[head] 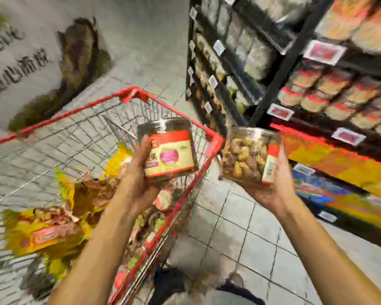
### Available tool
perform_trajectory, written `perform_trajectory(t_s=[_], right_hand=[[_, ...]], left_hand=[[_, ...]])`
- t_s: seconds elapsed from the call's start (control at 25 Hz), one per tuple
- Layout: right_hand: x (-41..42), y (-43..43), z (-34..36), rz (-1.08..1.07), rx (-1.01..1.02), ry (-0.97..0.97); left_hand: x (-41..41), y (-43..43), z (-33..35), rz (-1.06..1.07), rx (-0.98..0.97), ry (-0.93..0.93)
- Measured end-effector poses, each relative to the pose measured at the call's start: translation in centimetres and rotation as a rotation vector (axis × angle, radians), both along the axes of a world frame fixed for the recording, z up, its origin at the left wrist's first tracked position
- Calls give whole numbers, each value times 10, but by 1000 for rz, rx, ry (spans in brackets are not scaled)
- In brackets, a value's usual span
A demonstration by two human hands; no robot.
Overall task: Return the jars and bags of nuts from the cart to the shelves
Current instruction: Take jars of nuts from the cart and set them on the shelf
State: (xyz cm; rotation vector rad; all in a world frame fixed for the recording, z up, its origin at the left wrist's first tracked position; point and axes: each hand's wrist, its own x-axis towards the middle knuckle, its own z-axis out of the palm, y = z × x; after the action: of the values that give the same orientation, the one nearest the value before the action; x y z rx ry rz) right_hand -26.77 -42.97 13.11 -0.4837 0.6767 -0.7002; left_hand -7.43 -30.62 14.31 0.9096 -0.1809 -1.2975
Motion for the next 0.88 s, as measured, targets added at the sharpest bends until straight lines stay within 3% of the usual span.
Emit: perform_trajectory(t_s=[0.24,0.4,0.56,0.72,0.88], right_hand=[[-178,-53,-1,-249,-74,32],[-242,-81,-5,-389,22,50],[-253,-110,-14,-428,70,54],[-228,-164,-19,-476,103,61],[-208,-223,-30,-517,88,120]], left_hand=[[-162,-113,-2,-199,-109,144],[-228,-154,-12,-307,-75,177],[-246,-193,-19,-460,0,107],[-239,-253,-37,-468,94,68],[-212,-322,-48,-462,16,-41]])
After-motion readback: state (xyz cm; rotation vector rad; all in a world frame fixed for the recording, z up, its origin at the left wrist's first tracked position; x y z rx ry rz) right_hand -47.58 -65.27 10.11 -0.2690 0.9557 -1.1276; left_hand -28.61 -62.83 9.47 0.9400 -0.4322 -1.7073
